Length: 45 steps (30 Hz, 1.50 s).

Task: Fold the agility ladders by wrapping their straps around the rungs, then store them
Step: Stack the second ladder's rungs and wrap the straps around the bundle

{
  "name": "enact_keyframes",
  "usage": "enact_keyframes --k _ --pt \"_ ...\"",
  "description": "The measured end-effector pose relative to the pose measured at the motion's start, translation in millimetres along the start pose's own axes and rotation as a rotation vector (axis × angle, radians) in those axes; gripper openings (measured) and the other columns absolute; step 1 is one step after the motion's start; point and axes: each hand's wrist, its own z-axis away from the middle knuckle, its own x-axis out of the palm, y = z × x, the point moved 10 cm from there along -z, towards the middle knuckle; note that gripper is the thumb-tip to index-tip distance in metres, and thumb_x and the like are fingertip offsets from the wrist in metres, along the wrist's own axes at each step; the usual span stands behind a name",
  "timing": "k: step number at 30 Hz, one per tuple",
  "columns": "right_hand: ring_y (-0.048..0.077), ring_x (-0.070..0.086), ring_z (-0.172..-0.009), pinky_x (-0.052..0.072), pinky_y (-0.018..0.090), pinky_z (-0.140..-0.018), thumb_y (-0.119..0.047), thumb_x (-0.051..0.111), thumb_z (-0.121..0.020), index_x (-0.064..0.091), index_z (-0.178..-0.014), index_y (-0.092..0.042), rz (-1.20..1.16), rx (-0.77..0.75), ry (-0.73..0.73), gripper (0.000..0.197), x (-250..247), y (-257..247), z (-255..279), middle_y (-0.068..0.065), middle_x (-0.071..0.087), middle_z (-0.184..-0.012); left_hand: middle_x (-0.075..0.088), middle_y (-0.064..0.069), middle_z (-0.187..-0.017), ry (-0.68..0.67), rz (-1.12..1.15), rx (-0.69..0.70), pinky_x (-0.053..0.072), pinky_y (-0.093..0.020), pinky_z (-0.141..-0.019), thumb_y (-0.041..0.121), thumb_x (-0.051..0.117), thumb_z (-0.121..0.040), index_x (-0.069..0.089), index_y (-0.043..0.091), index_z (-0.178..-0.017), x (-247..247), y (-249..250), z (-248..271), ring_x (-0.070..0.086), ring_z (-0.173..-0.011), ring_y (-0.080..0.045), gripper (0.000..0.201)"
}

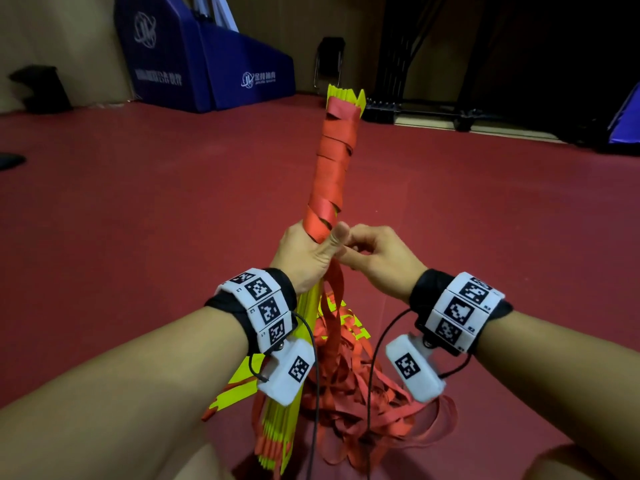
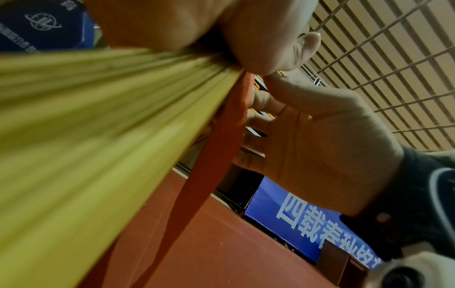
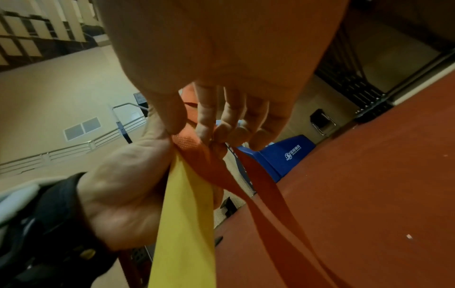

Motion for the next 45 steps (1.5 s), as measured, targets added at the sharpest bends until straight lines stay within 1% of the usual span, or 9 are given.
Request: enact_keyframes --k 5,8,13,19,25,30,34,37,45 --pt "0.016 0.056 -0.070 0.046 0.038 -0.069 -0.011 0.066 -0.092 0.060 -0.072 -0.005 -0.203 0.006 -0.066 0.022 5 -4 3 0.013 0.061 -0.074 0.056 0.007 -0.051 -0.014 -0.030 -0.006 0.046 -0.027 -0.049 0.109 0.035 -0.041 0.056 0.018 -0.068 2 2 2 0.052 -0.048 -0.010 0.098" --pt "0.025 0.058 -0.054 0.046 0.035 -0.056 -0.012 0.060 -0.086 0.055 -0.070 -0.006 -0.401 0.032 0.023 0.018 -5 -8 2 0.011 0.059 -0.060 0.057 -0.002 -0.056 -0.004 -0.045 -0.045 0.057 -0.049 -0.054 0.109 0.036 -0.043 0.055 0.016 -0.073 -1 -5 -1 0.061 -0.050 -0.025 0.099" --pt "0.012 0.038 -0.040 0.035 0.025 -0.045 -0.015 0.056 -0.085 0.051 -0.072 -0.009 -0.509 0.005 0.106 0.015 -16 -22 3 -0.006 0.044 -0.048 0.058 -0.003 -0.060 -0.001 -0.057 -0.096 0.057 -0.061 -0.060 0.108 0.039 -0.045 0.057 0.013 -0.081 1 -17 -2 0.064 -0.055 -0.029 0.103" --pt "0.010 0.036 -0.039 0.034 0.017 -0.042 -0.005 0.062 -0.089 0.056 -0.072 -0.005 -0.530 -0.016 0.056 0.017 -20 -38 2 0.002 0.043 -0.046 0.069 -0.004 -0.077 -0.058 -0.232 -0.120 0.058 -0.053 -0.061 0.085 0.060 -0.056 0.061 0.021 -0.096 9 -24 -5 0.066 -0.066 -0.033 0.076" --pt "0.008 0.040 -0.044 0.035 0.018 -0.048 0.000 0.059 -0.095 0.059 -0.074 -0.006 -0.396 -0.039 0.080 0.022 -28 -36 3 -0.001 0.049 -0.050 0.072 -0.001 -0.089 -0.061 -0.300 -0.157 0.055 -0.038 -0.064 0.094 0.062 -0.053 0.063 0.026 -0.105 9 -37 -7 0.069 -0.082 -0.031 0.085" --pt "0.022 0.047 -0.059 0.039 0.031 -0.055 -0.016 0.062 -0.087 0.062 -0.076 -0.007 -0.513 -0.022 0.093 0.014 -31 -27 1 0.014 0.055 -0.065 0.073 -0.007 -0.096 -0.027 -0.320 -0.238 0.059 -0.046 -0.071 0.053 0.084 -0.064 0.060 0.022 -0.108 8 -44 -8 0.070 -0.087 -0.038 0.059" --pt "0.013 0.050 -0.074 0.041 0.024 -0.069 -0.015 0.062 -0.080 0.061 -0.071 -0.010 -0.477 -0.012 0.178 0.010 -36 -20 -4 0.012 0.057 -0.094 0.072 -0.010 -0.089 -0.032 -0.322 -0.266 0.060 -0.050 -0.073 0.037 0.077 -0.067 0.060 0.021 -0.103 9 -48 -6 0.070 -0.083 -0.038 0.043" --pt "0.021 0.053 -0.086 0.042 0.029 -0.075 -0.013 0.059 -0.089 0.056 -0.071 -0.015 -0.500 0.126 0.188 0.018 -32 4 -7 0.013 0.058 -0.088 0.071 -0.008 -0.079 -0.025 -0.278 -0.245 0.059 -0.049 -0.070 0.038 0.068 -0.061 0.062 0.018 -0.093 9 -45 -5 0.071 -0.074 -0.035 0.039" --pt "0.001 0.045 -0.054 0.036 0.018 -0.059 -0.001 0.049 -0.099 0.056 -0.072 -0.012 -0.334 0.172 0.101 0.030 -18 22 -6 -0.004 0.062 -0.069 0.063 -0.005 -0.056 -0.062 -0.132 -0.269 0.056 -0.040 -0.060 0.011 0.070 -0.073 0.066 0.012 -0.076 13 -40 0 0.059 -0.049 -0.023 0.006"
